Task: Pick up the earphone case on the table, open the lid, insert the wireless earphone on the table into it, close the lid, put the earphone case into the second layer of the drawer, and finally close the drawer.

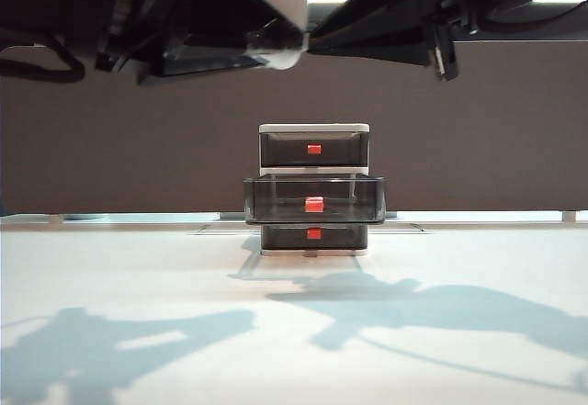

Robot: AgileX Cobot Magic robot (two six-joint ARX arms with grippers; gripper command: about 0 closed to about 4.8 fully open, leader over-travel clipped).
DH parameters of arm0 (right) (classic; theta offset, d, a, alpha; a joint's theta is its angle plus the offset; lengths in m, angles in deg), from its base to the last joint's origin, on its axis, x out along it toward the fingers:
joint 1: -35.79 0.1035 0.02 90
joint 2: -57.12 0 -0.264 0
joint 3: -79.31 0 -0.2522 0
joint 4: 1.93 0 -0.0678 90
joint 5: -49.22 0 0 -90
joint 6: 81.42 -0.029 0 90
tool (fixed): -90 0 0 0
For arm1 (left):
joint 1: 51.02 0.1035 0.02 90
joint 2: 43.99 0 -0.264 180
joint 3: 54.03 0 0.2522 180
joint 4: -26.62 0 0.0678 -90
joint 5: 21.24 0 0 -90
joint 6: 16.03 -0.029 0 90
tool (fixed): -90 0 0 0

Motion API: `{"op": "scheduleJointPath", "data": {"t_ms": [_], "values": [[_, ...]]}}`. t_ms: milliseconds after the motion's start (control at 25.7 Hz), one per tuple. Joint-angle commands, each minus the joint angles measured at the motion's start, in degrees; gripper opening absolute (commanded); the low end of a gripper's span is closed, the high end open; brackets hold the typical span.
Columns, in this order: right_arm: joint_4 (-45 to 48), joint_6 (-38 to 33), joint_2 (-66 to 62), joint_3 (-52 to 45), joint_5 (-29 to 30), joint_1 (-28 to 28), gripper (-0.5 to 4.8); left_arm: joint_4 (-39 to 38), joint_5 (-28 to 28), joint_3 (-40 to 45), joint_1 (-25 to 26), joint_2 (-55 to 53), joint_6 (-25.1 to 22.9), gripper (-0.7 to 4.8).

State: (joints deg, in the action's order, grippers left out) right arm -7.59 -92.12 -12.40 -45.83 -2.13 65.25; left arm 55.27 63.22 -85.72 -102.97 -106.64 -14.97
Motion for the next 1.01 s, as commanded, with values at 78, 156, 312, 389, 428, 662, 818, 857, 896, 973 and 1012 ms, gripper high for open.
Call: {"op": "scheduleJointPath", "data": {"t_ms": [78,156,312,389,428,662,818,857,896,973,1012], "values": [[-3.9,4.2,2.5,0.3,-11.4,0.9,-0.01,-0.8,0.0,-1.3,7.2,0.2,10.2,0.65],[-6.7,7.7,4.0,0.3,-17.5,1.6,-0.01,-6.6,0.0,-4.8,11.1,-0.2,10.1,0.65],[-10.2,11.5,4.8,0.3,-21.2,3.3,-0.01,-15.2,0.0,-14.1,14.4,-4.9,9.8,0.65],[-11.2,11.4,4.8,0.3,-21.6,3.4,-0.01,-17.2,0.0,-18.8,14.4,-9.5,9.9,0.65],[-11.3,11.4,4.8,0.3,-21.7,3.4,-0.01,-17.7,0.0,-20.2,14.4,-11.1,9.9,0.65],[-11.4,11.3,5.0,0.3,-21.6,3.4,-0.01,-18.9,0.0,-28.7,14.3,-21.2,9.9,0.65],[-11.3,11.3,5.2,0.3,-21.9,3.4,-0.01,-20.7,0.0,-33.4,14.3,-26.7,9.9,0.65],[-11.3,11.3,5.2,0.3,-22.0,3.4,-0.01,-20.6,0.0,-34.4,14.3,-28.2,9.9,0.65],[-11.3,11.3,5.2,0.3,-22.0,3.4,-0.01,-20.6,0.0,-35.0,14.3,-29.3,9.9,0.65],[-11.4,11.1,5.2,0.3,-22.0,3.4,-0.01,-20.7,0.0,-35.9,14.3,-31.4,9.9,0.66],[-11.4,11.1,5.2,0.3,-22.0,3.4,-0.01,-20.8,0.0,-36.0,14.3,-32.0,9.9,0.66]]}}
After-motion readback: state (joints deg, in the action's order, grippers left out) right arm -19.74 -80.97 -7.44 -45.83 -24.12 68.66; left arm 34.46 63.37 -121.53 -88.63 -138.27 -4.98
